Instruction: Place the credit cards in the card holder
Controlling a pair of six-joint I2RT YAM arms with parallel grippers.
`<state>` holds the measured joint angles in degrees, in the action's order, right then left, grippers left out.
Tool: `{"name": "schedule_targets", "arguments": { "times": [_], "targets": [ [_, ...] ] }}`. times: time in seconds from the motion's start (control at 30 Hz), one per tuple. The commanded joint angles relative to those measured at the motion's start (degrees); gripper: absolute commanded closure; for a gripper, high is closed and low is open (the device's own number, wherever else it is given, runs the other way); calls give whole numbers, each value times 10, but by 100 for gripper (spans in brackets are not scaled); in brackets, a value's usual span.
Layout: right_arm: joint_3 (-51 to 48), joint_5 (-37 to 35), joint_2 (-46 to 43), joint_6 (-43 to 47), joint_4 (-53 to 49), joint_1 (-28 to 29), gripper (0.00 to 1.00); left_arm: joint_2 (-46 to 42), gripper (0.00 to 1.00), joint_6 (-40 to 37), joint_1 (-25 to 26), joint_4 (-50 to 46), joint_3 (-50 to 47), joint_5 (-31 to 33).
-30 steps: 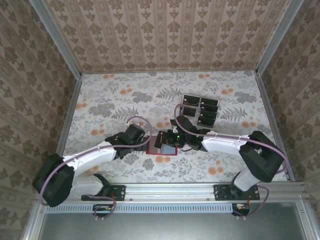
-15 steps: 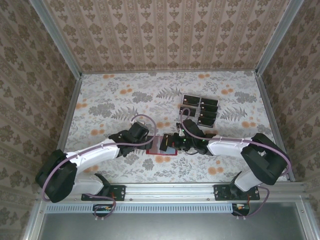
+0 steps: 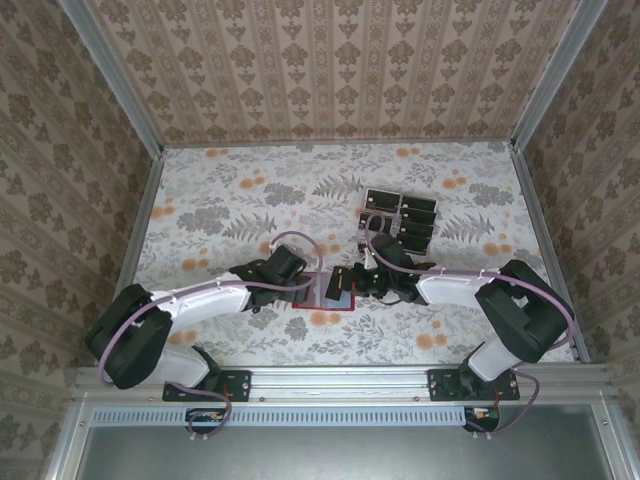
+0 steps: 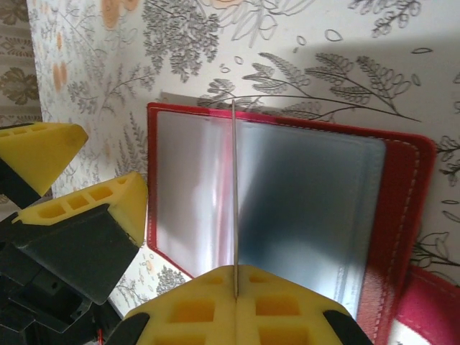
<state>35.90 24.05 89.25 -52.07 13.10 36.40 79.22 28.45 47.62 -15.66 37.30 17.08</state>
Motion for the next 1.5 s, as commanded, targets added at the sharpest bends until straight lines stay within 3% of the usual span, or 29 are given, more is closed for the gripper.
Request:
{"name": "schedule_targets", "arguments": {
  "times": [0.0,0.47,1.03,1.47],
  "targets": [
    [-11,18,8,21,-5,-8,100,8,0,-1,3,6,19,-4],
    [-17,16,16,24,-4,-12,100,21,0,-1,7,43,8,-40],
    [-15,11,19,23,-10,-13,100,65,0,26,6,-71,22,4],
    [-1,62,1,41,23,-13,100,51,0,38,5,-70,15,8]
  ]
}}
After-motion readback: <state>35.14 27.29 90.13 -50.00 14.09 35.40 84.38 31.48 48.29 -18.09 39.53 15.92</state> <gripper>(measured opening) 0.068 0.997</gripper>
